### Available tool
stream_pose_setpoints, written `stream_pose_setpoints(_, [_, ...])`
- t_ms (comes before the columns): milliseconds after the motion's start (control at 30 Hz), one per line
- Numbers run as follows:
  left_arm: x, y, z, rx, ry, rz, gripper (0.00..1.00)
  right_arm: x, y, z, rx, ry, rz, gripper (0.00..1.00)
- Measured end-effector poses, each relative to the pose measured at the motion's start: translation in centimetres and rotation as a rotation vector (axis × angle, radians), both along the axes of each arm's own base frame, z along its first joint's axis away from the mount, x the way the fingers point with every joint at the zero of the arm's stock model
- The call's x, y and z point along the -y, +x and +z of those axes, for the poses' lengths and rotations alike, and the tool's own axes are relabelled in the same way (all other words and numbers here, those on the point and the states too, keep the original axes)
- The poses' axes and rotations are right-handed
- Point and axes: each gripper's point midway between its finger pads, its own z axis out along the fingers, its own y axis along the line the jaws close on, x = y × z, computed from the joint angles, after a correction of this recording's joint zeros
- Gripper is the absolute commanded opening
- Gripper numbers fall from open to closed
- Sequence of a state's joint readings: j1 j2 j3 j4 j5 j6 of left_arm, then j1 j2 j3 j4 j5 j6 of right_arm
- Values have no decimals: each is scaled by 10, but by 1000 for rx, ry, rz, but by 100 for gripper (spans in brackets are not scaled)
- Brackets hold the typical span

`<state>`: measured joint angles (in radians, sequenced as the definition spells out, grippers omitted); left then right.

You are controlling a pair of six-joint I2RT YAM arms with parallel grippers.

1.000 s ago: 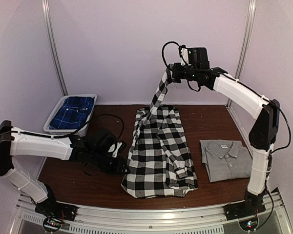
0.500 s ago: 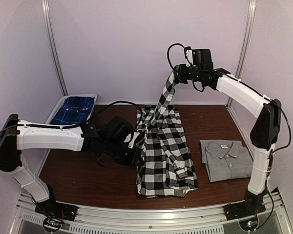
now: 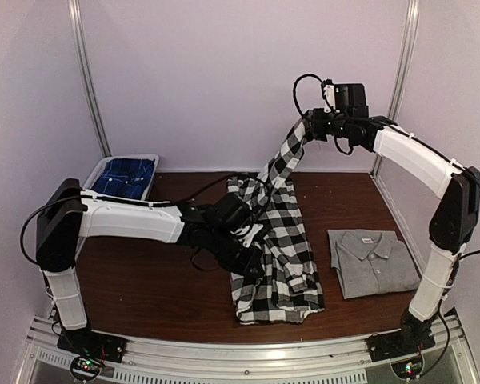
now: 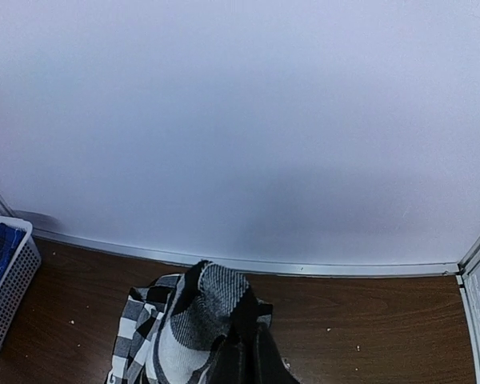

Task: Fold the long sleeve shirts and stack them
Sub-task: Fold the 1/3-folded shirt at the center of the board.

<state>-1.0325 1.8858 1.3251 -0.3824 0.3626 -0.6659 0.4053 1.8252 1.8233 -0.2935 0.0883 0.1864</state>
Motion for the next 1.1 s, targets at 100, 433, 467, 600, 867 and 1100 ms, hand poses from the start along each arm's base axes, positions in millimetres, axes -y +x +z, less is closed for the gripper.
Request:
stream_pose_setpoints(100, [7,-2,-5,-15,-3,-26,0,4,-3,-1,-3,-2,-6,0])
stream_pose_setpoints(433, [12,-10,-30,-74,22,-61,0,13,-10,-13,-28,-17,-24,0])
stream_pose_setpoints(467, [13,-10,-32,-77,20,-62,0,14,-10,-13,-26,-17,-27,0])
stream_pose_setpoints(600, [16,-11,-38,-86,19,-69,0,18,-12,-12,-25,-19,-37,0])
stream_pose_setpoints(867, [23,-10,-37,-89,-5,-74,0,24,-16,-9,-20,-24,-55,0])
stream_pose_setpoints(1100, [27,-10,-39,-92,-19,-77,0,31,-18,-6,-13,-24,-67,0])
